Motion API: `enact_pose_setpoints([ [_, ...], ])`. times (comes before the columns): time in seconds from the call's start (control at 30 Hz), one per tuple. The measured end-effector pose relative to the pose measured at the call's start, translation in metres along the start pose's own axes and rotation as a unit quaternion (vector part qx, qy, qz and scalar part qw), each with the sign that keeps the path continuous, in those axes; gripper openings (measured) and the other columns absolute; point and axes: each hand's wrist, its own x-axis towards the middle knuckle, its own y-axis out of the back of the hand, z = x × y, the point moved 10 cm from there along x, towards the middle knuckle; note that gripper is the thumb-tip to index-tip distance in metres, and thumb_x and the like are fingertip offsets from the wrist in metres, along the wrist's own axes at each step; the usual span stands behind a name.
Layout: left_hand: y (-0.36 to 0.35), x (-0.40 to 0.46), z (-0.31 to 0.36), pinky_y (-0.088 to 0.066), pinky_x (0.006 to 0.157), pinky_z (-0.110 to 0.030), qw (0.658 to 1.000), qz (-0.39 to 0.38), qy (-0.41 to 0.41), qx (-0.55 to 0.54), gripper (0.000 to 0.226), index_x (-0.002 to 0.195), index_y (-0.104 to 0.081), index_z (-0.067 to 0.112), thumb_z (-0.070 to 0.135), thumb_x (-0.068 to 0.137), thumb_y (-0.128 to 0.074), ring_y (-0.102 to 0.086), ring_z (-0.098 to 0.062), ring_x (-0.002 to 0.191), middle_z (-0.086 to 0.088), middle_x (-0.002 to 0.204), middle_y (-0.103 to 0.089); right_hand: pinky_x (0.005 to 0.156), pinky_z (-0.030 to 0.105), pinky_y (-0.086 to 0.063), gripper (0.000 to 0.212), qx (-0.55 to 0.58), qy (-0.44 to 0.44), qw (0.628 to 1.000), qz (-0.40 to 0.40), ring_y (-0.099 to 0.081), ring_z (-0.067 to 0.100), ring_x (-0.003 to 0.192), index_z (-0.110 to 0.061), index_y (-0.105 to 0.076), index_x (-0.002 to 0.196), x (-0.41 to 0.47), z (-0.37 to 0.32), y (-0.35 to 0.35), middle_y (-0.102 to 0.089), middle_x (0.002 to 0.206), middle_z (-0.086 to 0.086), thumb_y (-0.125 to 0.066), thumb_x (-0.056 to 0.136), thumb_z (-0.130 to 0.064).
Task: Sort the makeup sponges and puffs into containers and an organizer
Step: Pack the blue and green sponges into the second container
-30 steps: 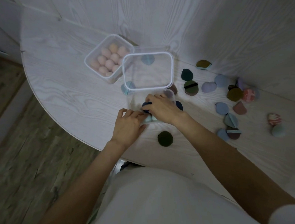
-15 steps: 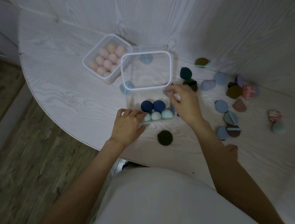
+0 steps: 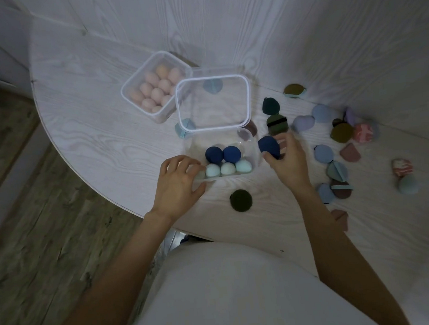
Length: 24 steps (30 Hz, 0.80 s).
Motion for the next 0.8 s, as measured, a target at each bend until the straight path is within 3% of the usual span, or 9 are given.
enact_pose_setpoints([
  [0.07,0.003,-0.004,-0.005,-0.032,0.087,-0.035,1.000,0.008,0.009,0.020,0.037,0.102,-0.067,0.018,0.042,0.078,-0.051,-0.045,-0.022,0.103,0.000,0.106,-0.064,0.069,0.028,-0.057,0.042,0.041,0.045,0.998,-0.013,-0.057,0.015,0.092,-0.020,-0.052,0.115,-0.006,-0.027,0.007,-0.050,0.118,0.009,-0.072,0.079,-0.015],
  [0.17,0.001,-0.007,-0.007,-0.031,0.080,-0.034,0.999,-0.010,0.016,0.036,0.034,0.101,-0.067,0.020,0.041,0.078,-0.053,-0.047,-0.021,0.097,0.003,0.103,-0.065,0.085,0.016,-0.048,0.042,0.024,0.140,0.986,-0.089,-0.050,0.013,0.105,-0.020,-0.058,0.118,-0.013,-0.077,-0.017,-0.044,0.123,0.007,-0.071,0.079,-0.010],
  [0.3,-0.001,-0.006,-0.007,-0.028,0.073,-0.032,0.999,-0.028,0.011,0.041,0.027,0.099,-0.068,0.021,0.031,0.074,-0.073,-0.056,-0.025,0.088,0.004,0.096,-0.068,0.092,0.012,-0.037,0.031,-0.087,0.228,0.951,-0.188,-0.045,0.010,0.106,-0.021,-0.063,0.119,-0.019,-0.115,-0.083,-0.048,0.119,0.004,-0.057,0.090,-0.011],
  [0.4,0.000,-0.005,-0.007,-0.027,0.072,-0.031,0.998,-0.038,0.010,0.042,0.028,0.099,-0.069,0.021,0.029,0.073,-0.075,-0.057,-0.026,0.086,0.004,0.095,-0.069,0.091,0.025,-0.041,0.035,-0.182,0.301,0.913,-0.207,-0.047,0.019,0.109,-0.013,-0.058,0.122,-0.026,-0.133,-0.120,-0.051,0.121,0.007,-0.059,0.087,-0.007],
  [0.57,-0.004,-0.004,-0.007,-0.030,0.073,-0.032,0.997,-0.056,0.009,0.047,0.028,0.099,-0.070,0.021,0.029,0.073,-0.075,-0.058,-0.025,0.085,0.003,0.095,-0.069,0.077,0.039,-0.046,0.023,-0.272,0.275,0.894,-0.224,-0.054,0.032,0.096,-0.002,-0.050,0.114,-0.021,-0.129,-0.156,-0.051,0.115,0.017,-0.047,0.090,-0.003],
  [0.63,-0.005,-0.004,-0.008,-0.037,0.073,-0.034,0.997,-0.064,0.011,0.049,0.027,0.099,-0.070,0.021,0.029,0.073,-0.075,-0.058,-0.025,0.085,0.003,0.095,-0.070,0.081,0.037,-0.048,0.020,-0.307,0.283,0.876,-0.242,-0.057,0.028,0.095,-0.002,-0.056,0.109,-0.024,-0.127,-0.162,-0.052,0.112,0.014,-0.049,0.090,-0.003],
  [0.8,-0.007,-0.004,-0.009,-0.042,0.073,-0.035,0.997,-0.071,0.013,0.041,0.029,0.102,-0.070,0.021,0.029,0.074,-0.074,-0.059,-0.025,0.085,0.002,0.096,-0.070,0.083,0.026,-0.043,0.019,-0.310,0.272,0.881,-0.233,-0.051,0.019,0.098,-0.009,-0.067,0.103,-0.020,-0.120,-0.155,-0.064,0.105,0.006,-0.054,0.089,-0.014],
])
